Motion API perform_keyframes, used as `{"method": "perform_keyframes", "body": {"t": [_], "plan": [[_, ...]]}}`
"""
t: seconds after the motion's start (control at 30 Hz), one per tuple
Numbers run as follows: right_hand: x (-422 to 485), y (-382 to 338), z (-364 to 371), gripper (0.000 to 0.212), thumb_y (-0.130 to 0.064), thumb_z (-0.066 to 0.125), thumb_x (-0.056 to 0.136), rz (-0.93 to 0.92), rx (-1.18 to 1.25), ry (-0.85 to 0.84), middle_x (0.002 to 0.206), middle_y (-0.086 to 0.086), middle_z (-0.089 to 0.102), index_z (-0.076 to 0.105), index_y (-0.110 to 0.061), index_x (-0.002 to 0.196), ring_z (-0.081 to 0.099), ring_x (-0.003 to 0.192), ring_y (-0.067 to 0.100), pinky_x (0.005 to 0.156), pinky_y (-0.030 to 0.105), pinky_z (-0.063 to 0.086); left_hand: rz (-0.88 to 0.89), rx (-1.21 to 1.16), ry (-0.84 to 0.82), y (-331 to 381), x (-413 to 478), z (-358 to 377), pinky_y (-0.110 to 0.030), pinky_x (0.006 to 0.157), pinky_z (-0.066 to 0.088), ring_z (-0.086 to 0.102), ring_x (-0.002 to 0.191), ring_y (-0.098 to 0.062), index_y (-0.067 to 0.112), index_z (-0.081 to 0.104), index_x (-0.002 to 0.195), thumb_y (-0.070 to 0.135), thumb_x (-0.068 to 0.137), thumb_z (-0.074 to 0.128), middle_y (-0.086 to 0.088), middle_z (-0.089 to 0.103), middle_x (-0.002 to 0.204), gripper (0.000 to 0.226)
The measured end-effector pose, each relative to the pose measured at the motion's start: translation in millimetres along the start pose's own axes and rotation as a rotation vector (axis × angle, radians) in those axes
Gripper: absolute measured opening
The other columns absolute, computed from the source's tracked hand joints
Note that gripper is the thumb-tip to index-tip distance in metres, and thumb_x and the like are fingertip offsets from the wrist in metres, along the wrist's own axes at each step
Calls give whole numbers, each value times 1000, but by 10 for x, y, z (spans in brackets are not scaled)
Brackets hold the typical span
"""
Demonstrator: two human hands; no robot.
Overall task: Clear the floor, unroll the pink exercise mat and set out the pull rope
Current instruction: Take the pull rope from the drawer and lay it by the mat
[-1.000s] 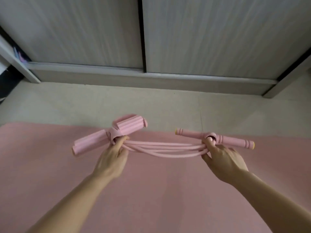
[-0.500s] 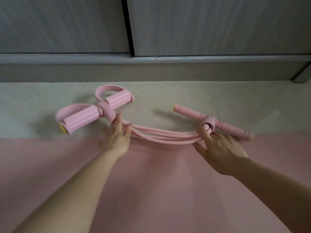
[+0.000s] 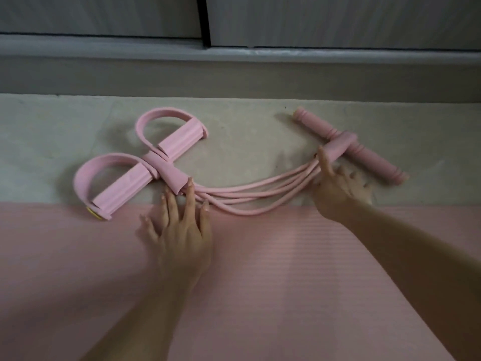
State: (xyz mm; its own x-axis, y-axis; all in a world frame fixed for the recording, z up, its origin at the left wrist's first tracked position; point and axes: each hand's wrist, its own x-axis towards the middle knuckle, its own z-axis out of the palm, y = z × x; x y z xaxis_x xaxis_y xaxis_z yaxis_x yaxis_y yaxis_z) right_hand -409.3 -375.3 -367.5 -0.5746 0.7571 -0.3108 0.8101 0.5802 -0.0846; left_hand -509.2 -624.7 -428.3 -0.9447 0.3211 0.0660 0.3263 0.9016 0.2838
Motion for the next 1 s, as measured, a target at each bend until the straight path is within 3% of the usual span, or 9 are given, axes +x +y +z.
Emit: {"method": "perform_keyframes", "body": {"t": [0.1, 0.23, 0.33, 0.43, 0.57, 0.67, 0.77, 0.87, 1.0], "plan": [[-466, -186, 439, 69, -38, 31, 98, 28, 218, 111, 163, 20, 7, -8, -32, 155, 5, 150, 36, 119, 54, 8, 2, -3, 4, 22, -10, -19, -60, 118, 7, 17, 149, -19, 38, 12, 152, 52, 94, 20, -10, 29, 158, 60], [-762, -179, 772, 68, -49, 15, 95, -94, 194, 217, 165, 9, 4, -5, -28, 156, -5, 152, 23, 122, 39, -7, 6, 40, -56, 3, 12, -14, -58, 117, 3, 12, 150, -22, 40, 5, 151, 59, 90, 8, -12, 22, 160, 65], [-712, -151, 776, 66, -51, 14, 95, -122, 180, 239, 166, 0, 4, -4, -32, 156, -8, 152, 19, 123, 40, -7, 79, 72, -106, -3, 76, -54, -52, 118, 2, 9, 149, -32, 36, 0, 152, 66, 92, 8, -23, 14, 159, 67], [-715, -147, 780, 65, -53, 16, 96, -132, 159, 217, 165, -5, 2, -2, -33, 155, -9, 152, 19, 123, 41, -6, 152, 22, -233, -85, 364, -115, -47, 119, -2, -7, 148, -39, 35, -6, 152, 62, 90, 16, -31, -6, 157, 71], [-693, -138, 769, 66, -56, 15, 95, -128, 153, 209, 165, -6, -3, 0, -34, 155, -10, 152, 19, 123, 42, -4, 110, 26, -395, -74, 771, -145, -48, 119, -9, -25, 145, -33, 42, -9, 150, 63, 92, 25, -24, -22, 157, 70], [-698, -148, 778, 66, -58, 12, 94, -130, 145, 205, 165, -6, -3, 0, -36, 155, -10, 152, 19, 122, 43, -4, 92, 51, -464, -19, 988, -216, -52, 118, -7, -24, 146, -31, 48, -7, 148, 64, 93, 26, -16, -22, 159, 66], [-692, -145, 766, 67, -58, 12, 93, -126, 143, 204, 165, -5, 1, 3, -36, 155, -7, 152, 20, 122, 45, -1, 161, 46, -393, -171, 873, -289, -47, 120, -6, -15, 148, -32, 47, -1, 149, 56, 97, 28, -12, -11, 162, 60], [-700, -147, 762, 68, -58, 12, 92, -125, 142, 197, 165, -4, 3, 5, -36, 155, -5, 152, 21, 122, 46, 0, 232, 55, -181, -499, 505, -308, -45, 122, -1, -4, 150, -31, 36, 9, 153, 47, 98, 31, -15, 4, 162, 60], [-681, -149, 781, 68, -58, 12, 92, -133, 148, 211, 165, -3, 6, 8, -35, 155, -3, 152, 22, 122, 46, 0, -27, 47, -152, -714, 181, -267, -48, 121, 0, -4, 149, -36, 29, 7, 154, 50, 96, 31, -22, 2, 161, 66]]}}
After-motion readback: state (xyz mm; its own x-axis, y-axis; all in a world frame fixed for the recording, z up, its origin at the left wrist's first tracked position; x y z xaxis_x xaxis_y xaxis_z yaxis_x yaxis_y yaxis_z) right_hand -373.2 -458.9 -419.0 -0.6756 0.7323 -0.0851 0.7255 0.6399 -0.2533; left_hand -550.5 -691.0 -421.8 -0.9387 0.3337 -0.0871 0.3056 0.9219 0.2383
